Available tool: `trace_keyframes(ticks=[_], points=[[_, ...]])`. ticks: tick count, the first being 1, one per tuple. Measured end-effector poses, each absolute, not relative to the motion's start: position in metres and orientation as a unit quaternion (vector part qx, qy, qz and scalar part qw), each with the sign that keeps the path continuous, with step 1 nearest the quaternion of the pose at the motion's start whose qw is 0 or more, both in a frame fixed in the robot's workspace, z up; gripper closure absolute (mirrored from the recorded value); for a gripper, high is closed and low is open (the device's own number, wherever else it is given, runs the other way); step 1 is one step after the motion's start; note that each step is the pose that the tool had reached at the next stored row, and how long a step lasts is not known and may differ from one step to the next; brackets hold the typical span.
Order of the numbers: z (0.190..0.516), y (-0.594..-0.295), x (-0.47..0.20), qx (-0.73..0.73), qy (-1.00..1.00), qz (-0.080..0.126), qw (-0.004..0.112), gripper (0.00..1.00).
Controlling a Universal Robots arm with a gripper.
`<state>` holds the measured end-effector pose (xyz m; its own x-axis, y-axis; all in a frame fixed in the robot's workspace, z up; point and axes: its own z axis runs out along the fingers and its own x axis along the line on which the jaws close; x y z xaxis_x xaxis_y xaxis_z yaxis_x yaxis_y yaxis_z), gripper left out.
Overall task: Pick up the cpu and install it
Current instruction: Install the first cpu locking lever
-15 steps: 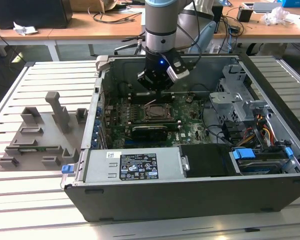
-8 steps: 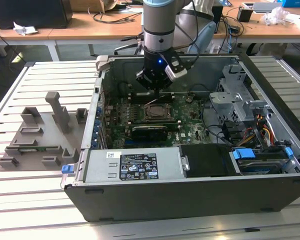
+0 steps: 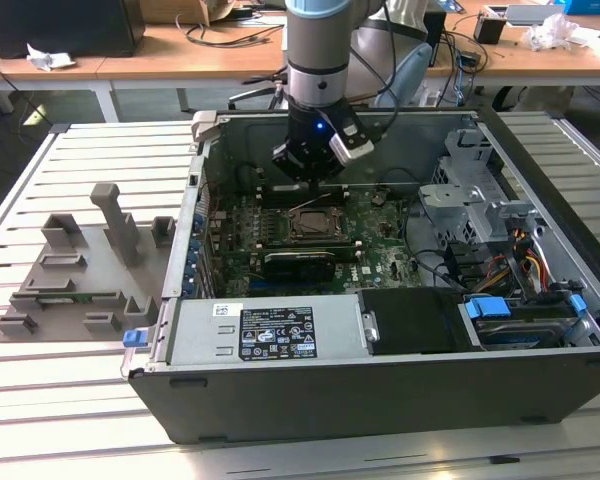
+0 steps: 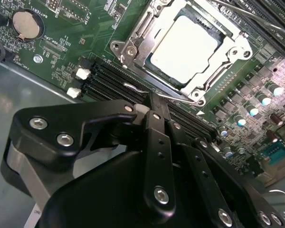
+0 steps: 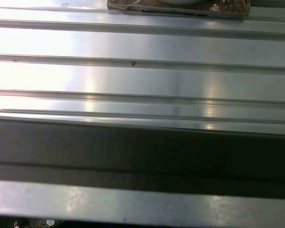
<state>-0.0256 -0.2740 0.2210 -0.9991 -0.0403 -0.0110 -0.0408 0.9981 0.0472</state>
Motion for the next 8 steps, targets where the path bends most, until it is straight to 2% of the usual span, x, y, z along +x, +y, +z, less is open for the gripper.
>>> trace_keyframes(ticks=[8], points=[[0.2184,-0.2739,-0.0194,-0.02,1.0,0.024,0.005,0.89]])
